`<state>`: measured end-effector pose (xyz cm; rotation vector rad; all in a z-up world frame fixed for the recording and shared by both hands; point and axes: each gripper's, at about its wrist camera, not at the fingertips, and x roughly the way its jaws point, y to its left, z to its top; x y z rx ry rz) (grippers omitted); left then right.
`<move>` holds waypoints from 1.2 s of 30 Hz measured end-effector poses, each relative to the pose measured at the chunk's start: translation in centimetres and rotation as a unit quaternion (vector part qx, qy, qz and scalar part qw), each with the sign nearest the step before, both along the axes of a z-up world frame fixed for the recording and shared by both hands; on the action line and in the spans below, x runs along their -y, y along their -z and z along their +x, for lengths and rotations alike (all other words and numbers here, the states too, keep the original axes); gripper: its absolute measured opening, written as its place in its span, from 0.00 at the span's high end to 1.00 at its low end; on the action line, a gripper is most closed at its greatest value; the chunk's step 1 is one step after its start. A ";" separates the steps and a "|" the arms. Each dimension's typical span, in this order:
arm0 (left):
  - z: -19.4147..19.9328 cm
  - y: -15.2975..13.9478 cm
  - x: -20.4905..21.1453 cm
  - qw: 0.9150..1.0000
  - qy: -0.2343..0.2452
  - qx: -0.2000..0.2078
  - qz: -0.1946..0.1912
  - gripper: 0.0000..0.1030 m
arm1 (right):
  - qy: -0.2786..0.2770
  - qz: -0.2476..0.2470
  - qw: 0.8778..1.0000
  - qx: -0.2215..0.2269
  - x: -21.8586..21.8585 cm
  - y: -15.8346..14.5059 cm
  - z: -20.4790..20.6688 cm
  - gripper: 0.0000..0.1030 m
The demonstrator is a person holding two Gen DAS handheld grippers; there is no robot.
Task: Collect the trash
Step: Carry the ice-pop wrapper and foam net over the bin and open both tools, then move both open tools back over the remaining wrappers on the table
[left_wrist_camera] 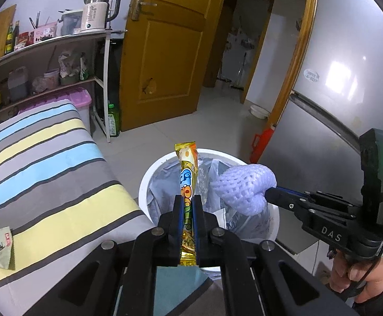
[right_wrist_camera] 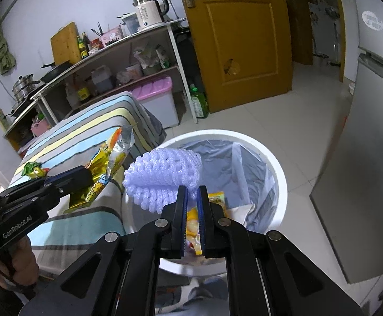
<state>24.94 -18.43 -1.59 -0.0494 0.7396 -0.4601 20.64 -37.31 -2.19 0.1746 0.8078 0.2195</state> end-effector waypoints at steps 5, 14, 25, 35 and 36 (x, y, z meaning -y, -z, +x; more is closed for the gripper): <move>0.8 0.8 0.7 1.000 0.004 -0.008 0.007 0.91 | 0.010 -0.003 1.000 -0.016 0.3 1.0 0.5 0.90; 1.1 1.1 0.6 1.000 0.005 -0.012 0.001 0.80 | 0.014 -0.012 1.000 -0.009 0.4 0.7 0.5 0.69; -1.6 -1.5 -2.2 0.999 -0.018 0.023 -0.015 0.80 | -0.004 -0.025 0.999 0.032 -1.6 -2.1 -1.4 0.69; -5.4 -3.9 -6.2 0.997 -0.050 0.051 -0.024 0.80 | -0.057 -0.033 0.995 0.068 -6.0 -4.4 -3.7 0.68; -5.8 -4.1 -6.7 0.997 -0.055 0.053 -0.025 0.80 | -0.063 -0.033 0.995 0.072 -6.5 -4.6 -3.9 0.68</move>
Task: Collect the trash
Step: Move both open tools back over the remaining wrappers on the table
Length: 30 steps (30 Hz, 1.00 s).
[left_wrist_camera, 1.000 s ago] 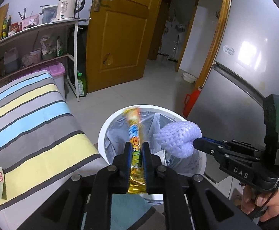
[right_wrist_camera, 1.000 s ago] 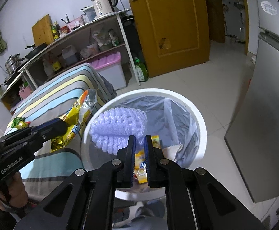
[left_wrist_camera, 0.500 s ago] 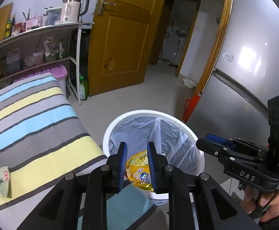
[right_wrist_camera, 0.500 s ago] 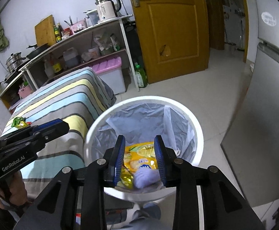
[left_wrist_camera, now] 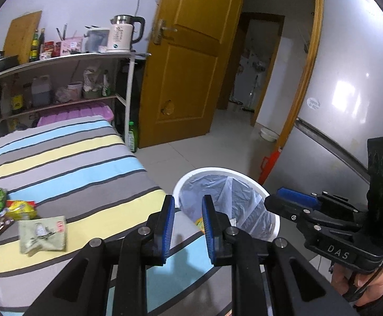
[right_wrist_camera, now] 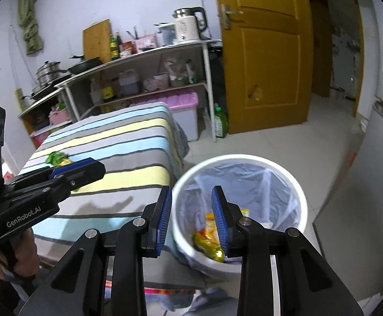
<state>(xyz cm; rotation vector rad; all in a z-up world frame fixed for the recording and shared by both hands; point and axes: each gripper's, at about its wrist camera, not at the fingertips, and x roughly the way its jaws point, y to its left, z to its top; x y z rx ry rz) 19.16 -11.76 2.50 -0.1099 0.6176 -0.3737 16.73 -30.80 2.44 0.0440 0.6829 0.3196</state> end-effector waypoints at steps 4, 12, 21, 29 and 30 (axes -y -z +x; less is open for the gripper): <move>-1.5 -0.5 -1.7 1.000 -0.015 0.006 -0.002 0.80 | -0.018 -0.001 1.000 0.008 -1.7 -0.5 -0.7 0.68; -4.0 -1.2 -4.9 0.999 -0.049 0.015 -0.002 0.80 | -0.054 -0.003 0.998 0.019 -4.3 -1.2 -1.9 0.68; -6.1 -1.3 -8.0 0.996 -0.086 0.021 0.004 0.80 | -0.089 -0.003 0.996 0.018 -6.6 -1.1 -2.6 0.65; -7.4 -0.1 -11.4 0.993 -0.121 0.009 0.010 0.80 | -0.119 -0.003 0.993 0.009 -8.8 -0.2 -2.7 0.60; -7.5 0.0 -11.8 0.992 -0.127 0.007 0.010 0.80 | -0.124 -0.003 0.992 0.007 -9.1 0.0 -2.6 0.60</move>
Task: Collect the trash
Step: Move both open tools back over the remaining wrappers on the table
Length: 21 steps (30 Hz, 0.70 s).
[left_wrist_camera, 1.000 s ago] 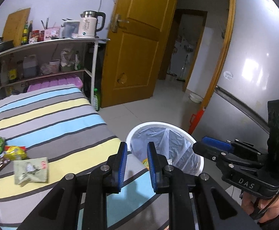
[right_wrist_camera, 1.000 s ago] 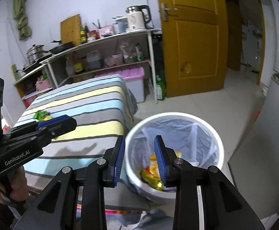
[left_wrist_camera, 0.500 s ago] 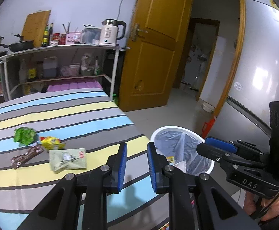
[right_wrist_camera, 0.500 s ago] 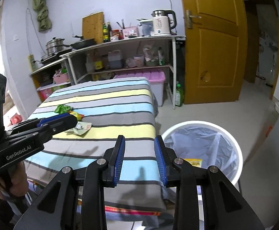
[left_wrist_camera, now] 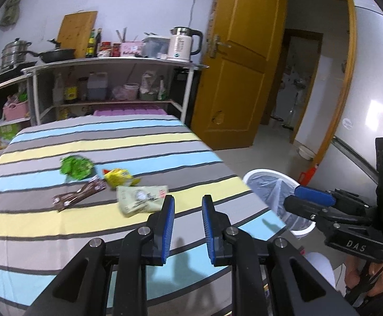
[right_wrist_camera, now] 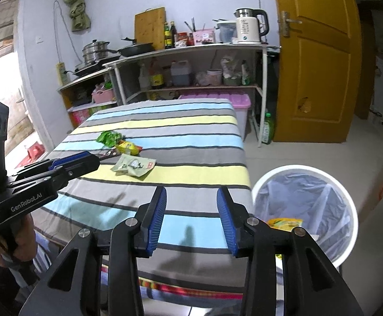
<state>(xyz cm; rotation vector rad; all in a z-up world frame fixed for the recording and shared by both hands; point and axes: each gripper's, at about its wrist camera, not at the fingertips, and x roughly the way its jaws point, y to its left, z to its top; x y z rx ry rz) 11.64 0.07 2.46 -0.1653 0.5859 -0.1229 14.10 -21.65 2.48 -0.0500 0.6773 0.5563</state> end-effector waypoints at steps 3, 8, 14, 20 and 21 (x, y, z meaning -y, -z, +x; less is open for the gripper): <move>-0.3 0.5 -1.3 1.000 -0.015 -0.005 0.000 0.80 | -0.013 -0.002 1.000 -0.004 -0.9 0.3 0.1 0.59; -0.9 1.3 -3.5 0.999 -0.042 -0.014 -0.001 0.80 | -0.036 -0.005 0.999 -0.008 -2.4 0.8 0.1 0.55; -1.3 1.9 -5.4 0.998 -0.066 -0.022 -0.002 0.80 | -0.052 -0.008 0.999 -0.014 -3.8 1.3 0.4 0.55; -1.3 2.3 -6.8 0.996 -0.082 -0.028 0.000 0.80 | -0.074 -0.013 0.997 -0.017 -5.5 1.7 0.6 0.55; -1.3 2.4 -7.1 0.996 -0.085 -0.029 0.001 0.80 | -0.079 -0.015 0.997 -0.016 -5.9 1.8 0.7 0.54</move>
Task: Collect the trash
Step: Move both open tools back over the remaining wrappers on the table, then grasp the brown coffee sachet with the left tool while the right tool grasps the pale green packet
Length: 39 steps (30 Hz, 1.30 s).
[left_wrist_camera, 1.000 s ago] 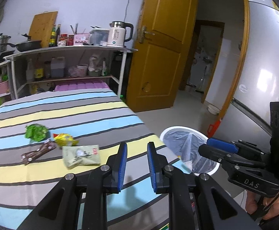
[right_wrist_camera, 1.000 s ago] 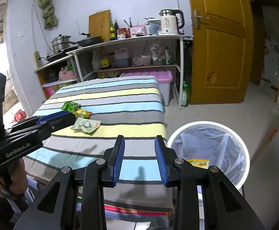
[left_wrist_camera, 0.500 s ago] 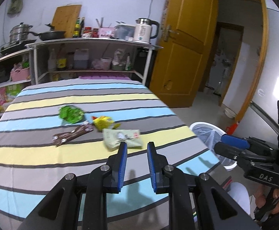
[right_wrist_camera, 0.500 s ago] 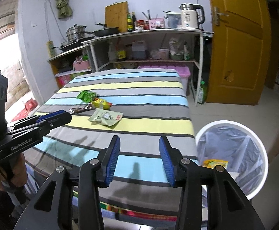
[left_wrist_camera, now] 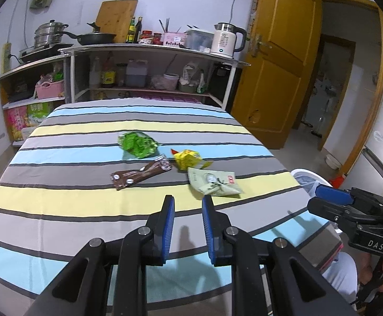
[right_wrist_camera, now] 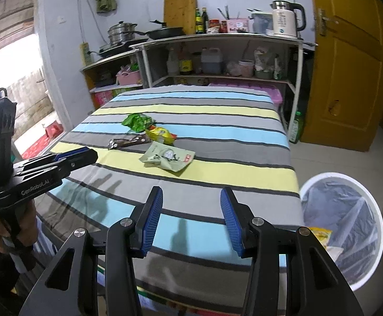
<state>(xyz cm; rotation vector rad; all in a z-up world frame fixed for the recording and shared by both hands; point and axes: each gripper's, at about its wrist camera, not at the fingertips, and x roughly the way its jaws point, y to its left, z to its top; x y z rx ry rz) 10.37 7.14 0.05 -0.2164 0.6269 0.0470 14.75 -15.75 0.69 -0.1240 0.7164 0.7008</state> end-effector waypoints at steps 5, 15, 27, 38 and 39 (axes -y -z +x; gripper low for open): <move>0.5 0.2 -1.2 1.000 -0.011 -0.004 0.008 0.78 | -0.026 -0.004 1.000 0.007 -2.1 0.2 0.4 0.54; 2.2 0.6 -4.3 0.999 -0.024 -0.009 0.028 0.71 | -0.073 -0.025 0.997 0.014 -6.3 1.3 1.9 0.54; 6.7 1.1 -5.8 0.998 0.008 -0.025 0.061 0.69 | -0.105 -0.056 0.993 0.001 -9.7 3.2 4.9 0.54; 10.9 3.1 -6.5 0.994 0.059 -0.075 0.051 0.56 | -0.118 -0.073 0.988 -0.061 -11.0 4.9 7.2 0.55; 11.1 3.3 -6.5 0.994 0.061 -0.080 0.050 0.55 | -0.118 -0.075 0.988 -0.059 -11.0 4.9 7.1 0.56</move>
